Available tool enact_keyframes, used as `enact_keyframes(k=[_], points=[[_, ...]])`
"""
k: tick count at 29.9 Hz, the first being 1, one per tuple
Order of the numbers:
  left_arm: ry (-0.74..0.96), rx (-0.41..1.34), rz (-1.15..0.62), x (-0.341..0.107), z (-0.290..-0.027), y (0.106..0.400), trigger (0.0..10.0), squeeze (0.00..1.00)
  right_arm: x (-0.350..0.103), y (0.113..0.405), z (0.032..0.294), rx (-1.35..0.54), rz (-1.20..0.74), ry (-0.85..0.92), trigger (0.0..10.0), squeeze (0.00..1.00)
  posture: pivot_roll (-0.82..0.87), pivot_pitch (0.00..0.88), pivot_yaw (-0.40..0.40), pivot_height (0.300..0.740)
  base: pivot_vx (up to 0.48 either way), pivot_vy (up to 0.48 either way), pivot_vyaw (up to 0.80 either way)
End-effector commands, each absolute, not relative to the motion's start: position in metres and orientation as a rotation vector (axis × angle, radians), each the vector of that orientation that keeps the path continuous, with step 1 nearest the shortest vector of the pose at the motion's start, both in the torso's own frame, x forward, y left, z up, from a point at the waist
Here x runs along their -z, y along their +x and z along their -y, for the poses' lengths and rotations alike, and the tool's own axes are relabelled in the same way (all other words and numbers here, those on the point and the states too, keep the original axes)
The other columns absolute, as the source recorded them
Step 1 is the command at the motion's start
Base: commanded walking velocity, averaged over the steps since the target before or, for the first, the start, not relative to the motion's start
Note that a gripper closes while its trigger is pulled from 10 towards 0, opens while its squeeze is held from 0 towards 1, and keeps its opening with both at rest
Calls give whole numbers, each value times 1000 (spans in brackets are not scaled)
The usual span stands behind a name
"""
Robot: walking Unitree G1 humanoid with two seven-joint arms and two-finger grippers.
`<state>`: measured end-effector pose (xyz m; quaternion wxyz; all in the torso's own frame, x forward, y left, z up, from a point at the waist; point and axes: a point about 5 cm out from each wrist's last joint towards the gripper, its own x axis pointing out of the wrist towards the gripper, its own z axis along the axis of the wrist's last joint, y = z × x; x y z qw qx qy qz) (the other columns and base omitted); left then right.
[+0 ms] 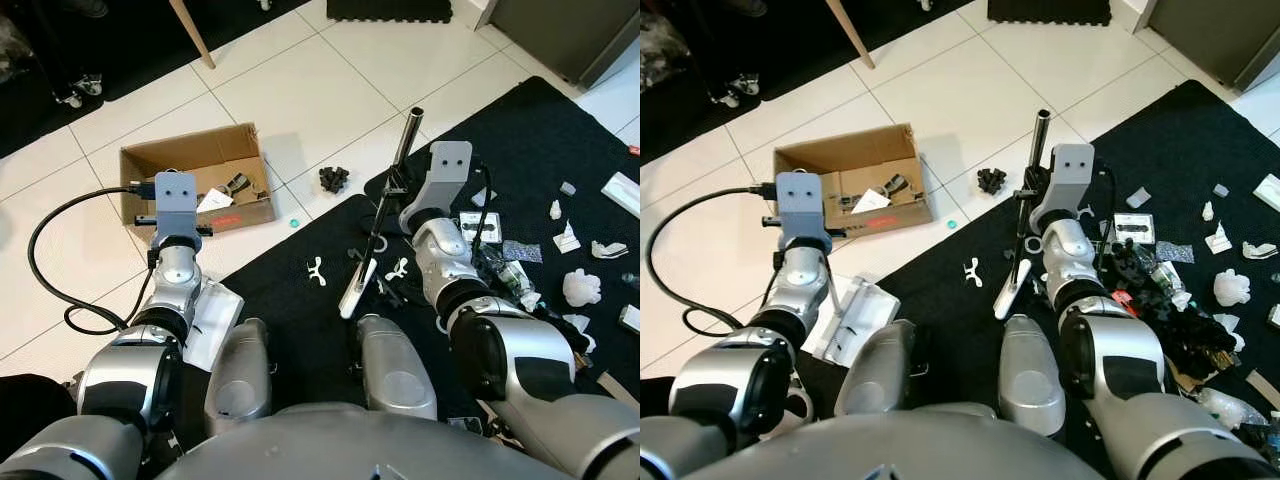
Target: Sweep floor
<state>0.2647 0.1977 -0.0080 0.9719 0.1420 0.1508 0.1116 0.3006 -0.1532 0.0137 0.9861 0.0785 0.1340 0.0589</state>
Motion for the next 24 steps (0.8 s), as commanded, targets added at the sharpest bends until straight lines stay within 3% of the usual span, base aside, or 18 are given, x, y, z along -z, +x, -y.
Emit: enact_keyframes(k=[1,24], points=[[324,-211,-315,10,-197,263,10000,0,-10,298,152,-124,-289,164,10000,0,-32,0,49,740,0,0,0],[333,-211,-314,11,-196,263,10000,0,-9,297,151,-133,-296,159,10000,0,-31,0,44,740,0,0,0]])
